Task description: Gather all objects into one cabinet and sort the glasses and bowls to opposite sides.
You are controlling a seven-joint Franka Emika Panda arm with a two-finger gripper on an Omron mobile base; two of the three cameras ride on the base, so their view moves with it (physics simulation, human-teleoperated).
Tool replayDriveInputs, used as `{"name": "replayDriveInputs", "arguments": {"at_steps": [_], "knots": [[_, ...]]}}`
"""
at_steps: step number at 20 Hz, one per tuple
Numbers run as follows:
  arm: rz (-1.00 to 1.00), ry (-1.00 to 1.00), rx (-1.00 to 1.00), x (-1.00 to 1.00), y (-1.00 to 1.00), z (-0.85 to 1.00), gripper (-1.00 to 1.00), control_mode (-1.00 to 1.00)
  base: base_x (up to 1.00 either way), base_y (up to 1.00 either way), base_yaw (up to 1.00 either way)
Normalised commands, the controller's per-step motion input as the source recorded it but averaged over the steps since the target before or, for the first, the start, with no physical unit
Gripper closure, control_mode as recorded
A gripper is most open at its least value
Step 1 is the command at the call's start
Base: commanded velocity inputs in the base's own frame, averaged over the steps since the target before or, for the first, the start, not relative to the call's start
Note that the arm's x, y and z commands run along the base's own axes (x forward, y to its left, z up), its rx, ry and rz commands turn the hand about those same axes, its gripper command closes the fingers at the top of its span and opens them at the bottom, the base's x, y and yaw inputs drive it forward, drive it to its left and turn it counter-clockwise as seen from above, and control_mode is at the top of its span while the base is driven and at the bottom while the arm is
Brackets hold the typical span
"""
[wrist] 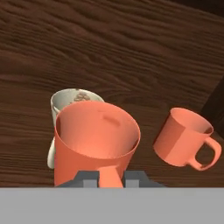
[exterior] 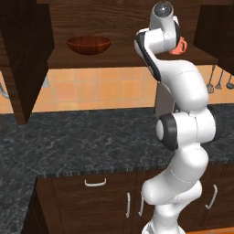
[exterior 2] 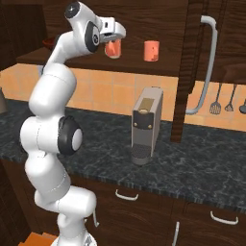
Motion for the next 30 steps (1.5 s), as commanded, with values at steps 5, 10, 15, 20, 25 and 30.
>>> {"name": "replayDriveInputs", "arguments": {"at_steps": [5,10,15,20,25,30], "knots": [[-0.1,0.03,-0.02,0.0,-0.24,-0.04,1.0,-1.0,0.0,0.0,0.0],[-0.1,0.02,-0.04,0.0,-0.48,-0.17,1.0,-1.0,0.0,0.0,0.0],[-0.07,0.0,0.05,0.0,-0.44,0.0,1.0,-1.0,0.0,0.0,0.0],[0.0,0.02,0.13,0.05,-0.1,0.0,1.0,-1.0,0.0,0.0,0.0],[0.0,0.02,0.03,0.11,0.0,-0.06,1.0,-1.0,0.0,0.0,0.0],[0.0,0.01,-0.05,0.19,0.0,-0.25,1.0,-1.0,0.0,0.0,0.0]]}}
